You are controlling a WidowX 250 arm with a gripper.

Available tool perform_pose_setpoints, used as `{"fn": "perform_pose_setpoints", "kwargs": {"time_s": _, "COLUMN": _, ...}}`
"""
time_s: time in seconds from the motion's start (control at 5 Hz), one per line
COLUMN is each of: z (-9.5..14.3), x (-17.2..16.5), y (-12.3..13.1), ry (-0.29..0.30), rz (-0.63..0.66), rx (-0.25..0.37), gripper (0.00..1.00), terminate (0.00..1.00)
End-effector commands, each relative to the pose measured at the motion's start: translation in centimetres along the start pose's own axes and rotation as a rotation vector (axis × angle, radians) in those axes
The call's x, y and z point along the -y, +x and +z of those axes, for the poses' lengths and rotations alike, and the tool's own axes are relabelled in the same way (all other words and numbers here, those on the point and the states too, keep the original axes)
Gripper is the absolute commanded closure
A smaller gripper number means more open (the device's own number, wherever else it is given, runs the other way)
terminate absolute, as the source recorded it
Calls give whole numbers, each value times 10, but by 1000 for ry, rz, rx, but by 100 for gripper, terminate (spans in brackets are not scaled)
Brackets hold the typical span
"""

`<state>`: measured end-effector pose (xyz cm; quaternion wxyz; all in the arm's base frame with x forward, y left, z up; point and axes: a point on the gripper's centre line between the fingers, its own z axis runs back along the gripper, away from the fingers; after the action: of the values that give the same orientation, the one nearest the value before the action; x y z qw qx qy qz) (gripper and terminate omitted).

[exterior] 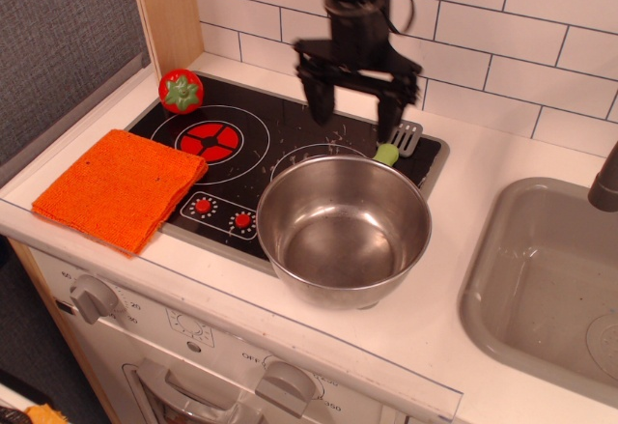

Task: Pick up the green utensil and place it on the cutting board.

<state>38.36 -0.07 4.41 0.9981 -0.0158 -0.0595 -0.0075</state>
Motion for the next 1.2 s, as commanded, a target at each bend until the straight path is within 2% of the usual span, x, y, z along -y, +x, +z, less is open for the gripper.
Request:
{"fn": "perform_pose_setpoints", "kwargs": {"time_s": 0.0, "z": -34, "x": 33, "y": 6, "ry": 8, "rz": -89, "rx": -57, "gripper": 0, "terminate": 0}}
{"fn": "perform_pose_setpoints", "kwargs": {"time_s": 0.2, "z": -43, "x": 32, "y": -2, "ry": 25, "rz": -79, "rx": -85, "gripper": 100, "terminate": 0}}
{"fn": "perform_pose_setpoints", "kwargs": {"time_s": 0.6, "z": -32, "x": 16, "y": -11, "ry": 31, "rz": -36, "rx": -86, "gripper": 100, "terminate": 0}}
{"fn": "perform_pose_setpoints", "kwargs": {"time_s": 0.8, "z": -21, "x": 16, "y": -14, "ry": 11, "rz": -18, "rx": -75, "gripper": 100, "terminate": 0}}
{"fn": "perform_pose_setpoints", "kwargs": {"time_s": 1.0, "z": 2, "x": 18, "y": -4, "ry": 15, "rz": -21, "rx": -32, "gripper": 100, "terminate": 0}}
